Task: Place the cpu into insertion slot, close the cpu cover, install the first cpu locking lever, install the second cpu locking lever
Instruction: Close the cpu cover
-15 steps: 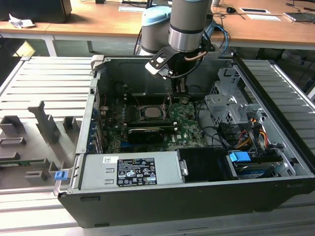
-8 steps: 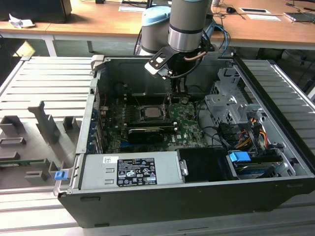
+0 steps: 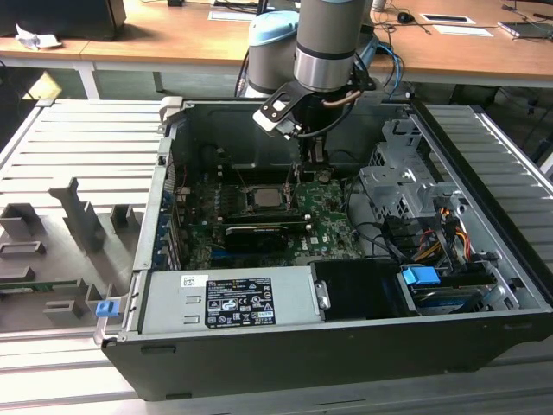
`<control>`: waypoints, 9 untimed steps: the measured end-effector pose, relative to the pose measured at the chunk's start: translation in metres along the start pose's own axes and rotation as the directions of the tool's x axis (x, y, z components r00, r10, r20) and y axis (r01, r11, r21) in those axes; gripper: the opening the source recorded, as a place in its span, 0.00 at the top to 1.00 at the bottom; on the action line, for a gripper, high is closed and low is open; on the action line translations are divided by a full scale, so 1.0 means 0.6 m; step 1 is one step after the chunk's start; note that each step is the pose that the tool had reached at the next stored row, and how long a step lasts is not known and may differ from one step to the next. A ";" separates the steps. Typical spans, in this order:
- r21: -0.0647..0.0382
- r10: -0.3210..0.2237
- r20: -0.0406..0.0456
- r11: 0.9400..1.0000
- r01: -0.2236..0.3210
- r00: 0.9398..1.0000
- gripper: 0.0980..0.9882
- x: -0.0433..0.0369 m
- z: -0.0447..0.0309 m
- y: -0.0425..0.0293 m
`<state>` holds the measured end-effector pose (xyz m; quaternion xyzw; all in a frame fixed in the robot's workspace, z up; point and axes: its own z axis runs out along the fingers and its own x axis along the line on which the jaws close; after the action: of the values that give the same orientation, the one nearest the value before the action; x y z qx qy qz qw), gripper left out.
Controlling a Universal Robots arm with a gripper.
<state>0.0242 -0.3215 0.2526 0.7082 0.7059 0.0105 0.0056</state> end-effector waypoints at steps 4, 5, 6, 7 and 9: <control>0.000 0.000 0.000 1.000 0.000 1.000 0.99 0.000 0.000 -0.001; 0.000 0.000 0.000 1.000 0.000 1.000 0.99 0.000 0.000 -0.001; 0.000 0.000 0.000 1.000 0.000 1.000 0.99 0.000 0.000 -0.001; 0.000 0.000 0.000 1.000 0.000 1.000 0.99 0.000 0.000 -0.002; 0.000 0.000 0.000 1.000 0.000 1.000 0.99 0.000 0.000 -0.002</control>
<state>0.0227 -0.3215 0.2526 0.7083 0.7058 0.0105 0.0056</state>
